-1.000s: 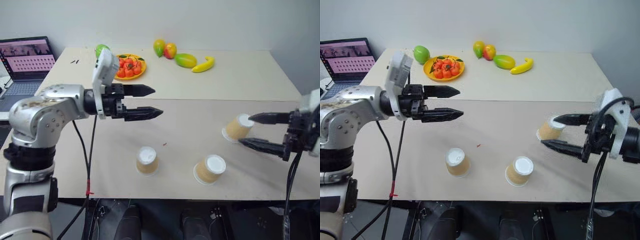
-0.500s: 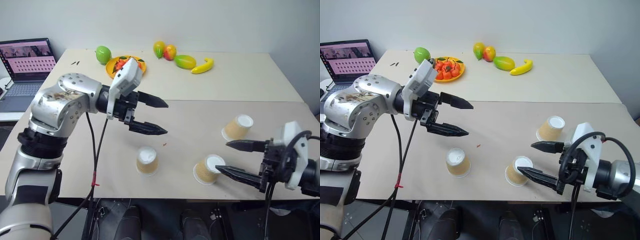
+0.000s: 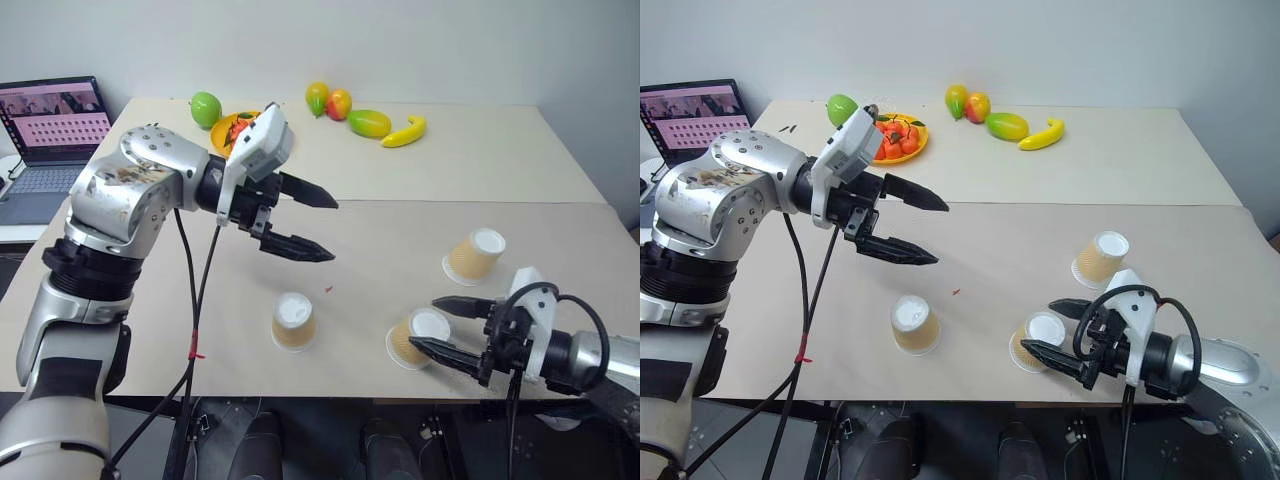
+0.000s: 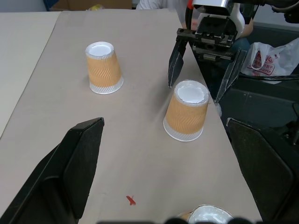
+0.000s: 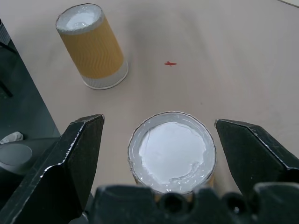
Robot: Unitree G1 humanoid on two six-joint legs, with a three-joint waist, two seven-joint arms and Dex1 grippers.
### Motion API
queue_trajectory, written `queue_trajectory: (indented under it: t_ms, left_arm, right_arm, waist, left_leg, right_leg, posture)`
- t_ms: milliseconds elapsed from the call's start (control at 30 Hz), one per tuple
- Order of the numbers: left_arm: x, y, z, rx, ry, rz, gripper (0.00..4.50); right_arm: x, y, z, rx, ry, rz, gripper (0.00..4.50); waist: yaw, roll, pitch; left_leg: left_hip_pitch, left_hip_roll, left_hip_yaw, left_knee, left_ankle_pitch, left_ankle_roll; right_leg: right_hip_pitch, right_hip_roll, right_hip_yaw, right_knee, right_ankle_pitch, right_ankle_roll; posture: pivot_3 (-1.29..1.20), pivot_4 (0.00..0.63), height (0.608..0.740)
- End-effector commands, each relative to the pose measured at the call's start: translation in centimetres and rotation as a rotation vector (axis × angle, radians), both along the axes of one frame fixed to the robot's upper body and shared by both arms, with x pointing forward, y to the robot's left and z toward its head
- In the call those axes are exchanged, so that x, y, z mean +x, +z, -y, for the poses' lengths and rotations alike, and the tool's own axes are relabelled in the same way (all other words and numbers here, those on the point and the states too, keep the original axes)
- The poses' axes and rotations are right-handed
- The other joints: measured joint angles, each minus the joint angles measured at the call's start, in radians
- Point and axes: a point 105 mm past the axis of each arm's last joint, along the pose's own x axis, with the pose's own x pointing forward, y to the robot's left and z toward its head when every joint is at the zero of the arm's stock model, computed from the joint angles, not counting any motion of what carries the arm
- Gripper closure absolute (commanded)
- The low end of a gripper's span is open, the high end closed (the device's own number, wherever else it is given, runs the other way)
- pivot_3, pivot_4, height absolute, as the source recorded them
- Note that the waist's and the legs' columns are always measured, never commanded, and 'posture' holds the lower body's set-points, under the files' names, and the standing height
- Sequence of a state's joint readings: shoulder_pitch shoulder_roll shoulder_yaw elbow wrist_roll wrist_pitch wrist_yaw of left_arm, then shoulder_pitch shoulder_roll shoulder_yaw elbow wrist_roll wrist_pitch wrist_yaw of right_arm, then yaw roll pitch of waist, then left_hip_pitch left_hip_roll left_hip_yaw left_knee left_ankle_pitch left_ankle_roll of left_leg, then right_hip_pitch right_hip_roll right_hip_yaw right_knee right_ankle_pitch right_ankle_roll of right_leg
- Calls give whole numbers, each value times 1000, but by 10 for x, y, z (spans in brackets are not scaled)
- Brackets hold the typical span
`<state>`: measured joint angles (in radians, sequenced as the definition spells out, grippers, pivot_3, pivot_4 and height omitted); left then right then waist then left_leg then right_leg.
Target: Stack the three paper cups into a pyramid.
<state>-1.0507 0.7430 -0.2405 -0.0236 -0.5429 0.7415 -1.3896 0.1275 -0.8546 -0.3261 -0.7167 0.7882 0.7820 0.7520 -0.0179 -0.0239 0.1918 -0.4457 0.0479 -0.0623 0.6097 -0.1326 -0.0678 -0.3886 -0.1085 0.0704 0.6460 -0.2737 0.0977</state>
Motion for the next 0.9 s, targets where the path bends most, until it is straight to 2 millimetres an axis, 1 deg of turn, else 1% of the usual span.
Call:
queue_trajectory:
  t_ms: [33, 400, 467, 500, 567, 600, 633, 767, 900]
  left_arm:
    - [-1, 15, -4, -7, 13, 54, 0]
    - [0, 16, -7, 3, 36, 68, 0]
    - [0, 16, -8, 6, 42, 70, 0]
    - [0, 15, -8, 9, 43, 70, 0]
    - [0, 16, -8, 9, 47, 72, 0]
    - [1, 16, -8, 8, 50, 73, 0]
    - [1, 16, -8, 8, 57, 74, 0]
    - [3, 15, -11, 8, 77, 76, 0]
    - [5, 15, -15, -2, 107, 80, 0]
  right_arm:
    - [1, 4, -2, -3, 21, 55, 42]
    - [-2, -11, 2, -10, 20, 33, 42]
    - [-2, -13, 3, -12, 15, 31, 560]
    - [-1, -14, 3, -13, 15, 30, 708]
    - [0, -15, 4, -15, 14, 33, 1427]
    - [1, -15, 4, -24, 15, 39, 1675]
    - [3, -13, 3, -17, 16, 47, 1795]
    - [12, -4, 0, -11, 30, 77, 1795]
    - [36, 19, -4, 4, 44, 122, 1795]
  waist:
    - [1, 0, 0]
    - [1, 0, 0]
    - [1, 0, 0]
    - [0, 0, 0]
    - [0, 0, 0]
    - [0, 0, 0]
    - [0, 0, 0]
    - [-2, 0, 0]
    - [-7, 0, 0]
  left_leg:
    - [0, 0, 0, 0, 0, 0]
    - [0, 0, 0, 0, 0, 0]
    - [0, 0, 0, 0, 0, 0]
    - [0, 0, 0, 0, 0, 0]
    - [0, 0, 0, 0, 0, 0]
    - [0, 0, 0, 0, 0, 0]
    - [0, 0, 0, 0, 0, 0]
    - [0, 0, 0, 1, 0, 0]
    - [0, 0, 0, 1, 0, 0]
  right_leg:
    - [0, 0, 0, 0, 0, 0]
    - [0, 0, 0, 0, 0, 0]
    - [0, 0, 0, 0, 0, 0]
    - [0, 0, 0, 0, 0, 0]
    - [0, 0, 0, 0, 0, 0]
    - [0, 0, 0, 0, 0, 0]
    - [0, 0, 0, 0, 0, 0]
    - [0, 0, 0, 1, 0, 1]
    - [0, 0, 0, 1, 0, 0]
  posture:
    - [0, 150, 732]
    - [0, 150, 732]
    - [0, 150, 732]
    - [0, 150, 732]
    - [0, 150, 732]
    - [0, 150, 732]
    - [0, 150, 732]
    - [0, 150, 732]
    - [0, 150, 732]
